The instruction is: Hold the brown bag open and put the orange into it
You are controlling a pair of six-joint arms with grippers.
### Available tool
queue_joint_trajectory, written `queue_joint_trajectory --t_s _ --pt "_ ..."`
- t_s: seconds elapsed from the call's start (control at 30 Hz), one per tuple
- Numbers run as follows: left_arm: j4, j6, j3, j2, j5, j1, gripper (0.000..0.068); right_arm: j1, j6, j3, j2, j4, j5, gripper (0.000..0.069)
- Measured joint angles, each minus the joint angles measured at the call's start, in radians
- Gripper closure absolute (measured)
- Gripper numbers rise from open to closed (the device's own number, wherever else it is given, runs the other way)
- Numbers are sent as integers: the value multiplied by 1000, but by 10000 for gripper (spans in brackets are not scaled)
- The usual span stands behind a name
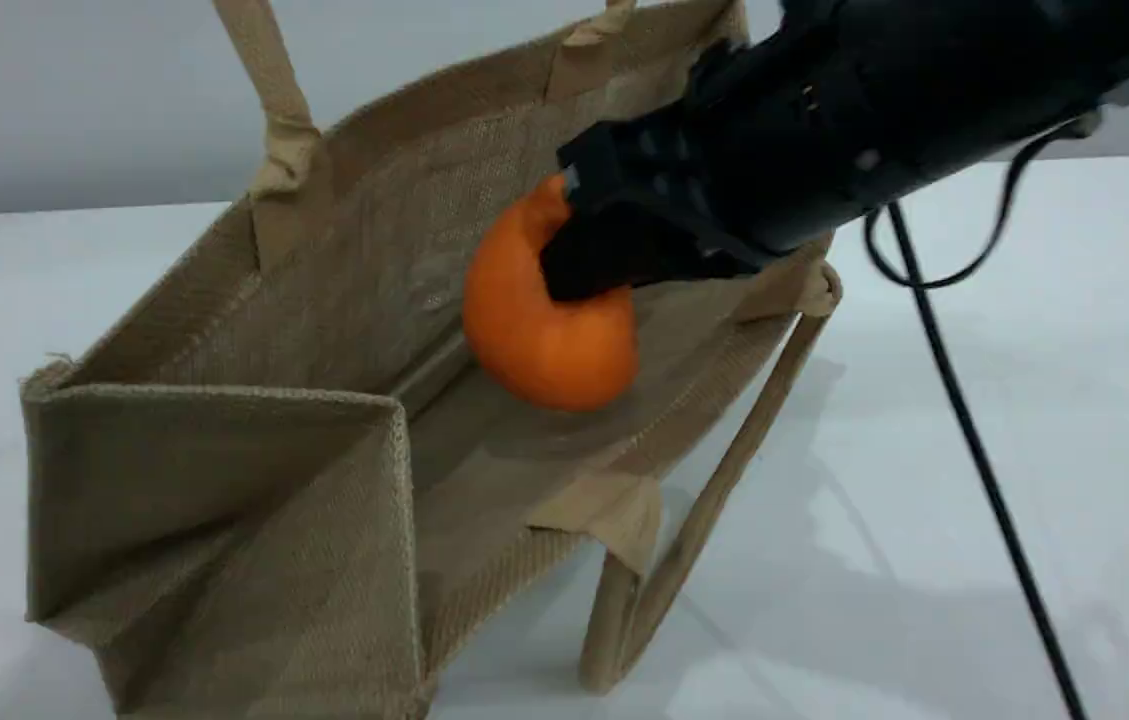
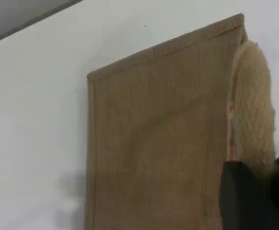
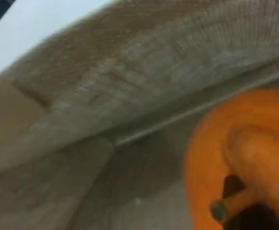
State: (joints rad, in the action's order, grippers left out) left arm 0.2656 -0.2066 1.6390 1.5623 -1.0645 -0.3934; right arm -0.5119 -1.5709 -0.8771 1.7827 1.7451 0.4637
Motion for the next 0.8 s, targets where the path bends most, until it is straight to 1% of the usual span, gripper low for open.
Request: queue_joint_trajectory --t_s 0.2,0.3,0.4,0.5,0.7,0.73,0.8 --pt "-1 2 0 0 1 0 589 -8 0 -88 99 1 32 669" --pt "-1 3 -1 0 1 0 589 -8 0 -97 136 1 31 662" --pt "-1 4 -1 0 1 0 589 -8 0 -98 145 0 32 636" --pt "-1 4 -1 0 1 0 589 -8 0 -98 145 1 36 566" --pt "-2 4 -1 1 0 0 589 -6 0 -98 134 1 59 292" --pt "-2 4 -1 1 0 0 589 -6 0 -98 125 1 67 258" --pt "-2 4 -1 1 6 0 589 -6 0 -98 103 1 72 220"
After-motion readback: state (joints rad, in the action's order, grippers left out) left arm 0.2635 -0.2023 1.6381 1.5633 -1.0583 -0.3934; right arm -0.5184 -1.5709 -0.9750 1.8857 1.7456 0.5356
